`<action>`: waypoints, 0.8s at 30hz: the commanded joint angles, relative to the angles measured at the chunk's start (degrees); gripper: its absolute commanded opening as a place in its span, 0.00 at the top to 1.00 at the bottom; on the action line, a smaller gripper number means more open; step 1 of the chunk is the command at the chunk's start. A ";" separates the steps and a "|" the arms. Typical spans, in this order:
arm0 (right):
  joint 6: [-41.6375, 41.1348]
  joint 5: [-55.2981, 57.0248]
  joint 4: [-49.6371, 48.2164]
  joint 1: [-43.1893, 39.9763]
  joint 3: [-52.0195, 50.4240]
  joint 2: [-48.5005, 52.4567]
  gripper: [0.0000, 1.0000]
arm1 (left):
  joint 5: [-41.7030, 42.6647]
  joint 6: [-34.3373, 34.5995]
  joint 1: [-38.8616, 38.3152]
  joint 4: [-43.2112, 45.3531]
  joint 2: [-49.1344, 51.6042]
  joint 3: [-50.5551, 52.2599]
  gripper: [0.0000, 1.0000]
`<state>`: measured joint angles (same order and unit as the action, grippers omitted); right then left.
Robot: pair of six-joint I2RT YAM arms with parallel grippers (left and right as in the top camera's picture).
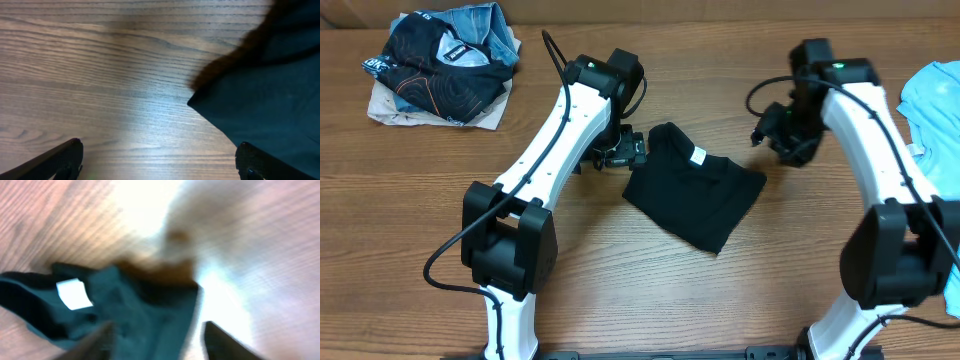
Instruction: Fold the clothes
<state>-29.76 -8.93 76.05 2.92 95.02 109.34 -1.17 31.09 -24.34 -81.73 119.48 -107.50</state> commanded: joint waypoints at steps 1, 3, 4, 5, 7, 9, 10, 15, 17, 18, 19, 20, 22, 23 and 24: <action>4.57 1.36 5.81 -1.55 0.87 -2.56 0.30 | -0.70 -2.45 -0.11 1.40 -0.70 1.42 0.00; 5.38 1.33 9.07 -1.95 -0.28 -2.56 0.29 | -0.46 -4.44 -0.11 2.71 -0.70 1.44 0.00; 6.12 1.38 10.32 -1.92 -0.94 -2.56 0.29 | -0.09 -5.55 -0.09 3.61 -0.70 1.44 0.00; 6.25 1.33 11.23 -1.92 -1.51 -2.60 0.30 | 0.24 -6.45 -0.09 4.31 -0.70 1.44 0.00; 6.21 1.07 12.61 -1.92 -2.80 -3.02 0.31 | 1.14 -8.81 -0.04 5.97 -0.70 1.49 0.00; 6.21 -0.46 11.45 -1.77 -5.40 -4.50 0.31 | 1.51 -10.69 -0.04 7.37 -0.68 1.51 0.00; 6.23 -1.81 10.23 -1.73 -7.08 -5.51 0.31 | 2.71 -12.74 -0.04 8.31 -0.68 1.51 0.00; 6.12 -4.87 3.28 -2.14 -17.42 -11.45 0.30 | 12.24 -21.84 -0.04 12.74 0.26 1.66 0.00; 5.99 -5.20 1.92 -2.80 -19.19 -12.76 0.28 | 13.09 -22.12 -0.04 13.29 1.05 1.66 0.00; 5.97 -5.55 1.68 -3.21 -19.65 -13.25 0.27 | 13.11 -22.12 -0.04 13.46 1.62 1.66 0.00; 6.01 -6.10 1.53 -3.54 -19.82 -13.49 0.27 | 13.09 -22.14 -0.04 13.64 1.97 1.66 0.00; 6.01 -6.45 1.53 -3.76 -19.82 -13.53 0.27 | 13.09 -22.21 -0.04 13.92 2.51 1.66 0.00; 6.25 -7.34 1.36 -3.74 -19.82 -13.55 0.26 | 13.84 -23.82 -0.04 14.67 3.43 1.68 0.00; 7.08 -8.09 1.31 -3.74 -19.82 -13.55 0.26 | 14.95 -25.90 -0.04 15.15 4.00 1.68 0.00; 8.90 -9.99 1.33 -3.74 -19.82 -13.55 0.26 | 17.55 -31.06 -0.04 15.65 5.11 1.68 0.00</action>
<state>-23.68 -14.98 77.56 -0.75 75.59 97.34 10.98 9.47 -24.34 -66.92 121.60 -106.06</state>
